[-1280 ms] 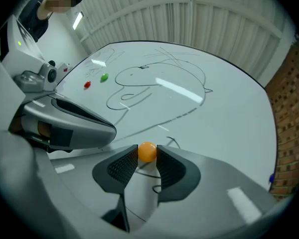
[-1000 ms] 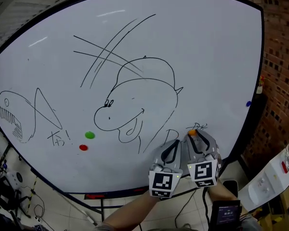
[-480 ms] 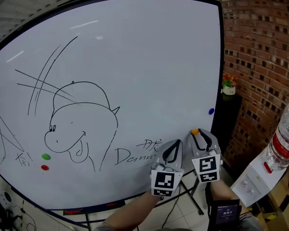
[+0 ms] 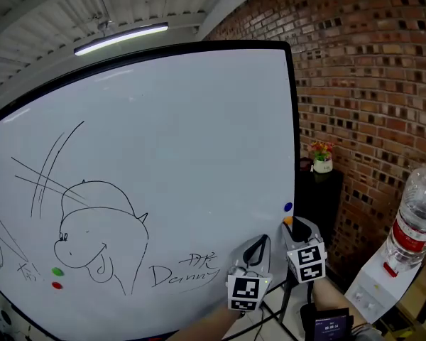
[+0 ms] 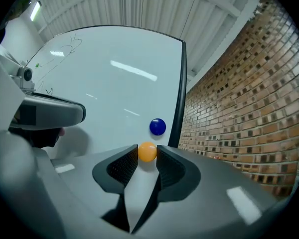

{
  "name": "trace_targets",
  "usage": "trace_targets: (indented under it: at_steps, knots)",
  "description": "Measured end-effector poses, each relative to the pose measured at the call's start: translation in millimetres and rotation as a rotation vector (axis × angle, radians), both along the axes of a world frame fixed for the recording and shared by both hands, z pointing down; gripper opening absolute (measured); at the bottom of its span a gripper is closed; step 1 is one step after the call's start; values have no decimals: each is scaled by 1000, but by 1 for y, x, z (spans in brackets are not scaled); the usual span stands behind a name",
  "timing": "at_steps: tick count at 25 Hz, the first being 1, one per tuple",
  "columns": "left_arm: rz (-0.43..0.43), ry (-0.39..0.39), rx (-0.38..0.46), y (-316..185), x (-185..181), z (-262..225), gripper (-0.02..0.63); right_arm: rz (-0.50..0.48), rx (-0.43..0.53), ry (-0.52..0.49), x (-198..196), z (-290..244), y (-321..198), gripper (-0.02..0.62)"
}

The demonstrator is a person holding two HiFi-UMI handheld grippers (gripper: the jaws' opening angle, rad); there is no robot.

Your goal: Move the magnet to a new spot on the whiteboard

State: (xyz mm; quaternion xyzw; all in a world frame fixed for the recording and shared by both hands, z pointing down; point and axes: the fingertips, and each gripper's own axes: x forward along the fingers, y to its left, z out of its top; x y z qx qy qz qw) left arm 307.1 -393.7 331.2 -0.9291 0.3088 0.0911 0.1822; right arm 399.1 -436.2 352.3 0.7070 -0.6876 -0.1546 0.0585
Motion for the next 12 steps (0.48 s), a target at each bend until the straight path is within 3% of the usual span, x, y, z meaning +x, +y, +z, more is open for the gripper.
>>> trace_targets:
  at_steps: [12]
  knots:
    - [8,2,8,-10,14,0,-2,-112,1,-96,9,5,-15,127]
